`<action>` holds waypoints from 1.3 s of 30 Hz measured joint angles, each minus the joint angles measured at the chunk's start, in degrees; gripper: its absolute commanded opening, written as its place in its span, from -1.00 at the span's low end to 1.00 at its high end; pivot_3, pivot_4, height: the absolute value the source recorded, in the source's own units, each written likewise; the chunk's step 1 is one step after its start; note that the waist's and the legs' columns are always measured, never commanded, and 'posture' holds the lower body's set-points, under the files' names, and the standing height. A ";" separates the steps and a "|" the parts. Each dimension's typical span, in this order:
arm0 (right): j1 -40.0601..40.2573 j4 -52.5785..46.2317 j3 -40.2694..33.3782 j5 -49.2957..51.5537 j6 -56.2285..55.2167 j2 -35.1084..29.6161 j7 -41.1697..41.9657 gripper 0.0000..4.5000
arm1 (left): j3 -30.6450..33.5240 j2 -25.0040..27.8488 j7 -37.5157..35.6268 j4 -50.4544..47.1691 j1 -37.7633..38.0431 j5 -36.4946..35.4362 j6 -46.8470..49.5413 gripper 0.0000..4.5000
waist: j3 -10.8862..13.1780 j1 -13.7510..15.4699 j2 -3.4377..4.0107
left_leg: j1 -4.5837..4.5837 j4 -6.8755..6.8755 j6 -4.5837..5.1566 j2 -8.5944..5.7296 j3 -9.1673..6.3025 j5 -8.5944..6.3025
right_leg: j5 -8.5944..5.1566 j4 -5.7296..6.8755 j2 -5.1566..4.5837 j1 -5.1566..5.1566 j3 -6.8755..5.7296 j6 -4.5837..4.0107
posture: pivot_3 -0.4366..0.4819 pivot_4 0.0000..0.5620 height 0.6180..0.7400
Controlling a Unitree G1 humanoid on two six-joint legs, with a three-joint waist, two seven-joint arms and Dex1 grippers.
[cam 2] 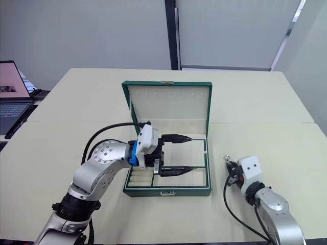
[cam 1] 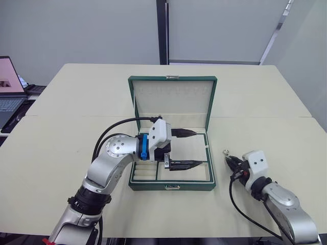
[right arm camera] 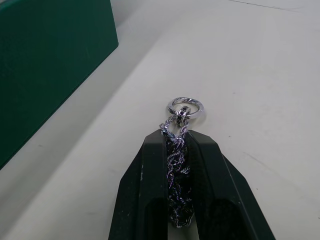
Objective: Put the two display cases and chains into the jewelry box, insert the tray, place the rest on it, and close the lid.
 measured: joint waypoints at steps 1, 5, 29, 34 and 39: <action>-0.01 0.06 -0.32 0.41 -0.02 -0.04 0.33 -0.85 | 0.00 -0.06 0.00 0.01 0.00 0.00 -0.03 1.00 | 0.01 0.01 0.02 | -0.01 0.00 0.00 0.00 0.00 0.00 | 0.00 0.00 0.00 0.00 0.00 0.00 | -0.05 -0.47 1.00; 0.04 0.16 -1.21 1.68 -0.77 -1.07 1.73 -0.85 | 0.01 -0.25 0.00 0.26 -0.01 0.00 -0.09 1.00 | 0.05 0.03 0.07 | -0.03 0.00 0.00 -0.01 0.00 0.00 | 0.00 0.00 -0.01 -0.02 -0.01 0.00 | -0.05 -0.47 1.00; -9.66 -8.46 -11.51 20.26 7.29 -11.97 10.56 -0.86 | 0.57 -1.64 -0.10 2.55 -1.08 0.17 -1.51 1.00 | 0.18 -0.06 0.27 | -0.12 0.02 0.00 0.00 0.04 0.00 | 0.00 -0.04 -0.01 -0.06 0.00 0.00 | -0.05 -0.47 1.00; -13.94 -10.17 -12.89 27.38 12.44 -16.15 12.37 -0.86 | 3.22 -1.01 0.32 1.44 0.24 -1.07 -1.49 1.00 | 0.19 -0.04 0.26 | -0.15 0.04 0.00 0.01 0.04 0.00 | 0.00 -0.06 -0.01 -0.07 -0.01 0.00 | -0.05 -0.47 1.00; -18.83 -11.53 -12.97 35.33 16.77 -19.48 14.08 -0.86 | 6.57 1.28 1.03 -2.95 4.10 -2.80 -1.15 1.00 | 0.21 -0.08 0.25 | -0.15 0.03 0.01 0.03 0.03 0.00 | 0.00 -0.06 -0.01 -0.08 -0.01 0.00 | -0.05 -0.47 1.00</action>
